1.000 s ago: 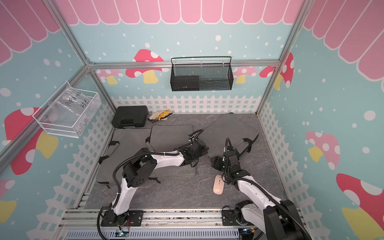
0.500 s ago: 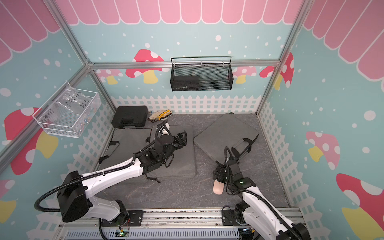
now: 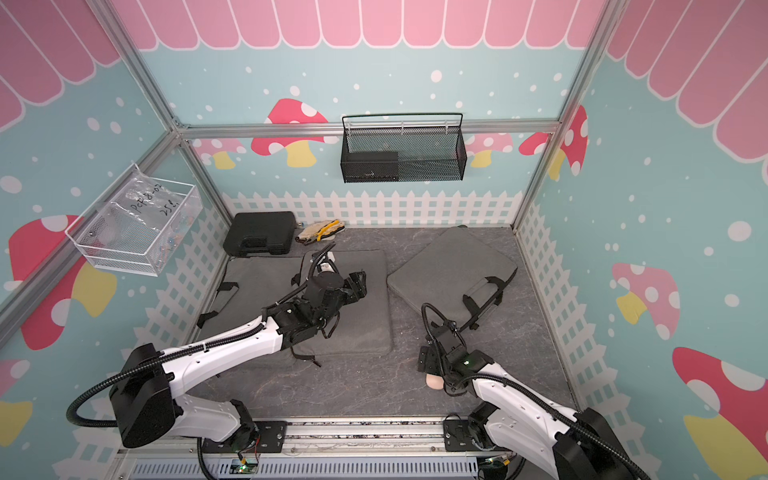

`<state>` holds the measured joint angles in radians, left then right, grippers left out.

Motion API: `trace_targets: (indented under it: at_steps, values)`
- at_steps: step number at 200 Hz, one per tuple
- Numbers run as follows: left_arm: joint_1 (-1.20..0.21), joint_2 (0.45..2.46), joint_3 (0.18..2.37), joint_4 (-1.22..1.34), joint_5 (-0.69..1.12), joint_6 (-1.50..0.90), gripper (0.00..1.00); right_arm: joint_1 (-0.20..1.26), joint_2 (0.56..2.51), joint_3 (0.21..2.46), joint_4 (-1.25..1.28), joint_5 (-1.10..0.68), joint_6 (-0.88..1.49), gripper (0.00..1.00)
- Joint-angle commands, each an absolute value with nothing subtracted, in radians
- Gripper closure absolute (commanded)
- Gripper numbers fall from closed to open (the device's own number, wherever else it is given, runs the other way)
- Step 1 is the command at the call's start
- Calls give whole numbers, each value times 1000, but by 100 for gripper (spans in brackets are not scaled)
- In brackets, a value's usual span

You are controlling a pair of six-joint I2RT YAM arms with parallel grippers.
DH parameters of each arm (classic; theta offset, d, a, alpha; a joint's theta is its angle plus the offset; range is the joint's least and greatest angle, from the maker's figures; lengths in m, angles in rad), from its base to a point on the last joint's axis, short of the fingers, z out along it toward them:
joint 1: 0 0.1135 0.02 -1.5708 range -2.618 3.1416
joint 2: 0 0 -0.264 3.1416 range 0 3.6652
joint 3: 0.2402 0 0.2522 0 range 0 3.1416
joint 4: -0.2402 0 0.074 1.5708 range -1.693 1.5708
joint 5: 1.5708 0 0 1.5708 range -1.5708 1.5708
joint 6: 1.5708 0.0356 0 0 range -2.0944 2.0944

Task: Put the mouse into the laptop bag
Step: Pick up the mouse from the center of the board.

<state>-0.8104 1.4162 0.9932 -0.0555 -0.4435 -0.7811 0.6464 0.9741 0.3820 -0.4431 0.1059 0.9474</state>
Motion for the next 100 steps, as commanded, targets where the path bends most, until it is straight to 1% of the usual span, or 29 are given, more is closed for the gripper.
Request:
trace_targets:
  at_steps: [1, 30, 48, 61, 79, 100]
  values:
    - [-801, 1389, 977, -73, -430, -773, 18, 699, 1020, 397, -565, 109, 1023, 15]
    - [-796, 1375, 965, -69, -422, -778, 18, 719, 1045, 410, -609, 135, 1043, 20]
    - [-795, 1364, 953, -58, -417, -779, 18, 724, 1039, 407, -596, 120, 1040, 26]
    - [-795, 1361, 950, -54, -413, -780, 18, 726, 1040, 405, -583, 107, 1033, 28]
    - [-793, 1362, 951, -53, -405, -780, 18, 726, 1053, 398, -542, 72, 1008, 33]
    - [-789, 1366, 953, -51, -383, -779, 18, 727, 1088, 408, -531, 64, 990, 35]
